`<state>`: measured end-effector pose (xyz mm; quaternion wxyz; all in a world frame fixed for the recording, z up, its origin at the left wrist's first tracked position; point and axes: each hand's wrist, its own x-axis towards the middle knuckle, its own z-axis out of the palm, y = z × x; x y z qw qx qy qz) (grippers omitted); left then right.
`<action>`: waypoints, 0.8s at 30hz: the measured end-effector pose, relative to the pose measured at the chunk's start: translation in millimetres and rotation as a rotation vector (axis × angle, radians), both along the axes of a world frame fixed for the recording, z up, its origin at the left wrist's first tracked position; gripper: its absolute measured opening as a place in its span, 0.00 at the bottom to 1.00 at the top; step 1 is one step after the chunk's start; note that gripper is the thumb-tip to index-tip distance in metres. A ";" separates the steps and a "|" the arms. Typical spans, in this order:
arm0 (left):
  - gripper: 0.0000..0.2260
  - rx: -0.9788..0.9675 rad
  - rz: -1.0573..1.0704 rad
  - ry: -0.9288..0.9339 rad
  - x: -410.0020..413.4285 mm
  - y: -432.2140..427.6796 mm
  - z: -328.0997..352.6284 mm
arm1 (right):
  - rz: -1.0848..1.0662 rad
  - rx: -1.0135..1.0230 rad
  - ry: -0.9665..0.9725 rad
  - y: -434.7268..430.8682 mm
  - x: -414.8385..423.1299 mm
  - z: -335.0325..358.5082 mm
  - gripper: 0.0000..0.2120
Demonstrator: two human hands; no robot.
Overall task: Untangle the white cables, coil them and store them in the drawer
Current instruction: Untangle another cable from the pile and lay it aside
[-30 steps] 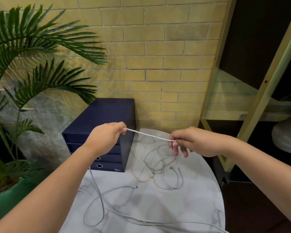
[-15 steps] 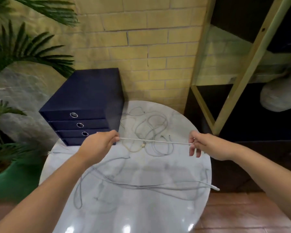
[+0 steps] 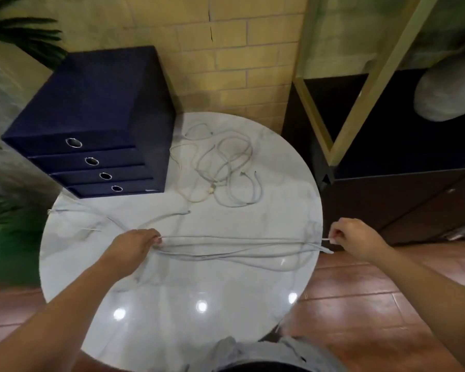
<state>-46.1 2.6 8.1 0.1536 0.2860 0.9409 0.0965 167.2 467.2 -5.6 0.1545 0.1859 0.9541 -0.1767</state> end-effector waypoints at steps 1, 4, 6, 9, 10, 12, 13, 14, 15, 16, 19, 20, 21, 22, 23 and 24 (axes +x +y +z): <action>0.09 0.004 0.022 -0.043 -0.7 -5.4 -2.3 | -0.015 0.002 -0.003 0.0 0.5 -3.2 0.10; 0.09 -0.019 0.089 -0.094 -0.1 -18.0 -9.3 | -0.065 -0.006 -0.020 -1.7 1.4 -11.7 0.11; 0.08 -0.036 0.143 -0.081 2.7 -19.8 -12.8 | -0.104 -0.011 -0.022 -5.2 0.8 -14.6 0.10; 0.07 -0.023 0.191 -0.087 3.4 -18.1 -20.9 | -0.134 -0.012 -0.025 -8.7 -2.0 -19.4 0.12; 0.07 -0.015 0.186 -0.075 3.4 -17.2 -22.8 | -0.136 -0.020 -0.034 -8.9 -2.0 -20.0 0.12; 0.07 0.009 0.167 -0.042 1.7 -14.6 -25.4 | -0.137 -0.027 -0.059 -8.8 -1.8 -18.9 0.10; 0.07 0.023 0.159 -0.032 0.7 -13.6 -26.6 | -0.140 -0.024 -0.072 -8.7 -1.9 -17.9 0.08; 0.07 0.032 0.153 -0.025 -0.5 -12.2 -27.0 | -0.149 -0.018 -0.084 -8.6 -2.3 -16.4 0.08; 0.07 0.032 0.144 -0.021 -1.9 -11.6 -27.6 | -0.156 -0.006 -0.090 -9.1 -2.9 -15.3 0.09; 0.08 0.029 0.133 -0.019 -3.5 -11.3 -28.0 | -0.159 0.010 -0.088 -10.8 -4.4 -13.5 0.11; 0.08 0.041 0.089 -0.022 -8.4 -11.5 -30.6 | -0.137 0.043 -0.027 -23.9 -12.9 -7.1 0.13; 0.08 0.044 0.077 -0.026 -9.7 -11.5 -30.5 | -0.123 0.036 0.003 -32.4 -17.8 -4.9 0.13; 0.08 0.044 0.066 -0.030 -10.9 -11.7 -30.4 | -0.108 0.017 0.036 -42.9 -23.9 -2.7 0.13; 0.08 0.044 0.053 -0.029 -11.8 -11.7 -30.1 | -0.087 -0.009 0.068 -54.3 -30.4 -1.0 0.12; 0.08 0.047 0.040 -0.027 -12.6 -12.0 -30.0 | -0.060 -0.038 0.097 -65.7 -37.7 -1.0 0.11; 0.08 0.050 0.025 -0.023 -13.9 -12.8 -29.8 | -0.034 -0.068 0.111 -77.4 -45.5 -1.4 0.11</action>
